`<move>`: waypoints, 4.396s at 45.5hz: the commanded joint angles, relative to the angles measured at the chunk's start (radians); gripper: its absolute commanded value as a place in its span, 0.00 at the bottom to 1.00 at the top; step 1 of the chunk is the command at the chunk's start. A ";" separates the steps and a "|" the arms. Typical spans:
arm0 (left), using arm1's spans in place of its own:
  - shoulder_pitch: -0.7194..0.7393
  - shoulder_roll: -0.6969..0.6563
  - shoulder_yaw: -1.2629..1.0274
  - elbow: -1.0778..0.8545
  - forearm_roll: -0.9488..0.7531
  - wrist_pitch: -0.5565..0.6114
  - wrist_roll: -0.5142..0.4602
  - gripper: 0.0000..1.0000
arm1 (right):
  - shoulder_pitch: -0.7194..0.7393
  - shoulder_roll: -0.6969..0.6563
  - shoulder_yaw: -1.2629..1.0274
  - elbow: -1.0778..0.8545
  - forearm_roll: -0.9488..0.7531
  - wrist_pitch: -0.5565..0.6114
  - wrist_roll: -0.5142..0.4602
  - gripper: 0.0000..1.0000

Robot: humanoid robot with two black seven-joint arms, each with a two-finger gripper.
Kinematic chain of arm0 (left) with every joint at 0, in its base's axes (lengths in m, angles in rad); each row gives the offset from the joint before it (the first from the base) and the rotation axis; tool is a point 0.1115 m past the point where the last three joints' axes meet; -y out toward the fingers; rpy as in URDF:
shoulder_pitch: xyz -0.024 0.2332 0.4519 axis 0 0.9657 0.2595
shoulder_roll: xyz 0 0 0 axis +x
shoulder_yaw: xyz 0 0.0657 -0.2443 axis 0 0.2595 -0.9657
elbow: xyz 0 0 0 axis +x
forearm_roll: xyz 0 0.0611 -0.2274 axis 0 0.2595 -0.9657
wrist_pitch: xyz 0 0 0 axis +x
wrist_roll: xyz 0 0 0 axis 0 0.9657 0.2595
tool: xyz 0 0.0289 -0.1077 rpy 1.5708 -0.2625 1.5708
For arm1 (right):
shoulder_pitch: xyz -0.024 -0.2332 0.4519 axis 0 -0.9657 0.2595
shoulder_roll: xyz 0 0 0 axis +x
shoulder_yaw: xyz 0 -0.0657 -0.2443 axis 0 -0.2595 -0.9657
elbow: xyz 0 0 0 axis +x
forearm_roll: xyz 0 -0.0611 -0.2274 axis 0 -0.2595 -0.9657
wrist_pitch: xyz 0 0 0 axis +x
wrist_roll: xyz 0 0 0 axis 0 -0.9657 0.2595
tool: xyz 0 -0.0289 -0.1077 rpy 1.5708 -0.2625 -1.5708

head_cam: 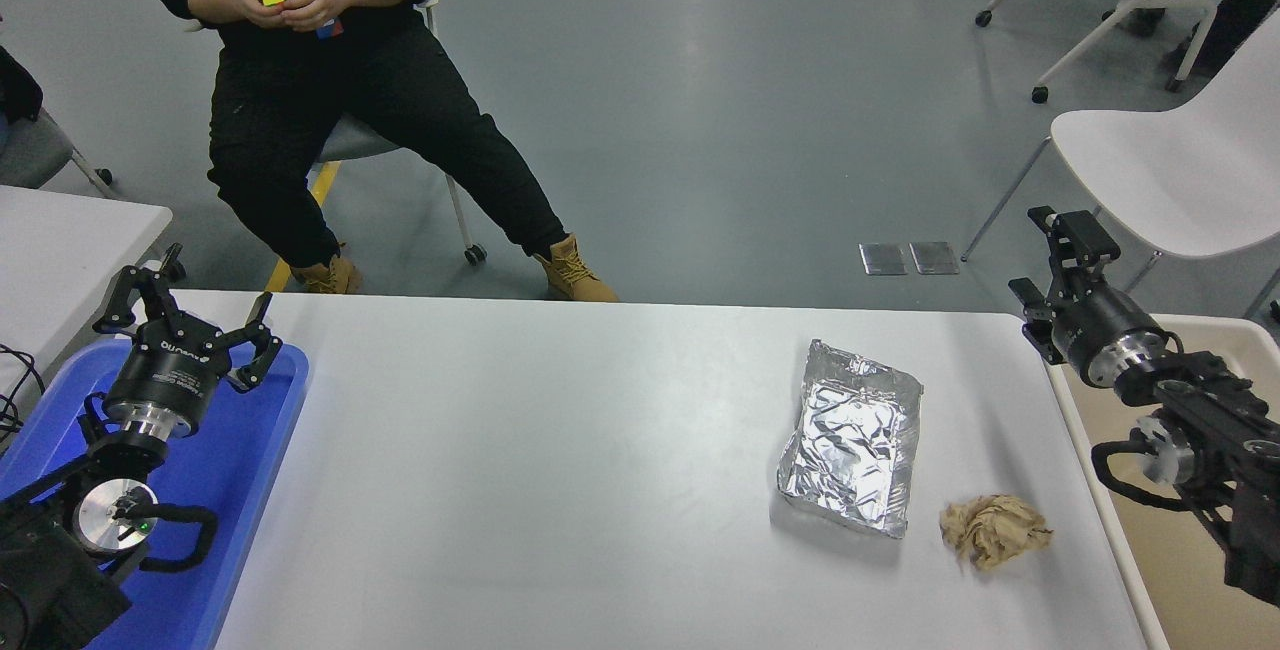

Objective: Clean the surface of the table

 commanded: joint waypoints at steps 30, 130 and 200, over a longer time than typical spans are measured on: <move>0.000 -0.001 0.000 0.000 0.000 0.000 0.000 1.00 | 0.521 -0.101 -0.988 0.200 -0.554 0.008 0.001 0.98; 0.000 -0.001 0.000 0.000 0.000 0.000 0.001 1.00 | 0.171 0.132 -0.868 0.122 -0.183 -0.037 -0.136 0.97; 0.000 -0.001 0.000 0.000 0.000 0.000 0.001 1.00 | 0.144 0.157 -0.867 0.103 -0.272 -0.072 -0.117 0.00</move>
